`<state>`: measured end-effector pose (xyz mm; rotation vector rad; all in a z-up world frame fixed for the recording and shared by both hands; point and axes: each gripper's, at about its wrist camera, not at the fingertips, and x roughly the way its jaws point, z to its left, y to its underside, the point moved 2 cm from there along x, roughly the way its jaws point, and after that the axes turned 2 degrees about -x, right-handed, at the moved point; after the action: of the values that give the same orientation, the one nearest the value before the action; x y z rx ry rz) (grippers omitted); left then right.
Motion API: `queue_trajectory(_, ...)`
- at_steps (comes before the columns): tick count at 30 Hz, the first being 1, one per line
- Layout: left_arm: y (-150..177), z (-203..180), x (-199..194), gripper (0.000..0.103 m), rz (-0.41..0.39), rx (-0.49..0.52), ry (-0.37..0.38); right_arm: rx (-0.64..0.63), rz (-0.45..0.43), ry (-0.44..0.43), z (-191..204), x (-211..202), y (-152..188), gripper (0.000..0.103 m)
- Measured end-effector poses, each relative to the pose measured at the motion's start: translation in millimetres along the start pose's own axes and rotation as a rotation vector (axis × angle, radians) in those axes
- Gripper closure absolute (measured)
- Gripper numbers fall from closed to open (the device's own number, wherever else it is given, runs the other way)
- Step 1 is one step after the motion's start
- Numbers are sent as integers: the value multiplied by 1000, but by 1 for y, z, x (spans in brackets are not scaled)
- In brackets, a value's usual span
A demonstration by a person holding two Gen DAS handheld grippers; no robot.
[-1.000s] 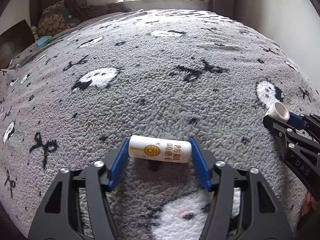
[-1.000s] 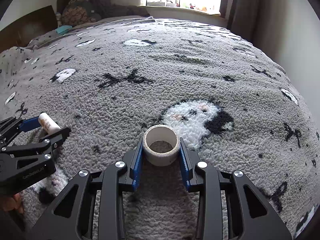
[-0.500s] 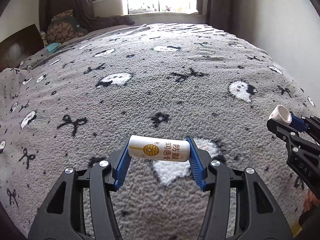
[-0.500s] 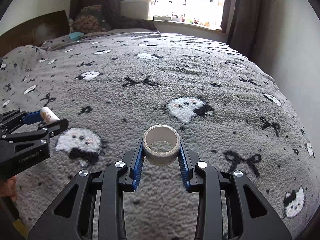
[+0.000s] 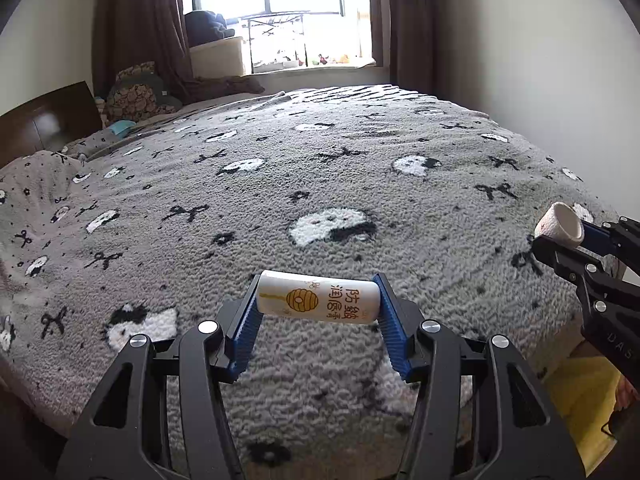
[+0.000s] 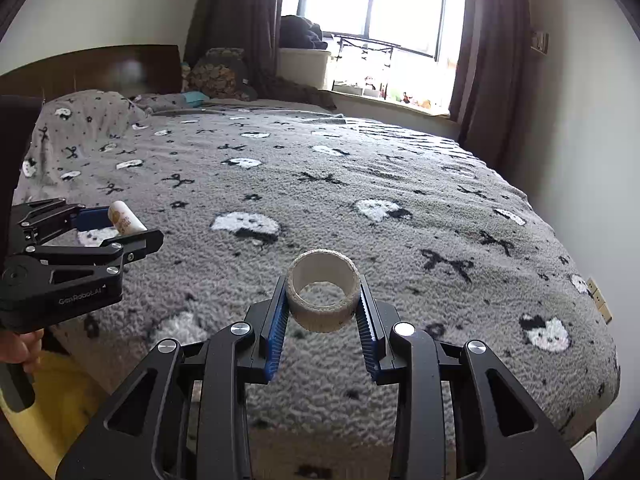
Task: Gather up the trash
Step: 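Lower the cup and tube into the bin and open both tools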
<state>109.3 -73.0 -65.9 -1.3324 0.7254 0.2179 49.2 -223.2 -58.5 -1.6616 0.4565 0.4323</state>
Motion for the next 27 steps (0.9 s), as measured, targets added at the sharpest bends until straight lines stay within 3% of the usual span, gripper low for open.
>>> queue_trajectory(7,41,-6,-39,52,-9,-36,51,11,2,-30,23,-32,41,70)
queue_trajectory(13,84,-14,-54,52,22,-14,41,-23,47,-25,44,-43,77,70)
queue_trajectory(27,206,-27,-14,52,327,9,68,3,282,-85,64,-14,163,70)
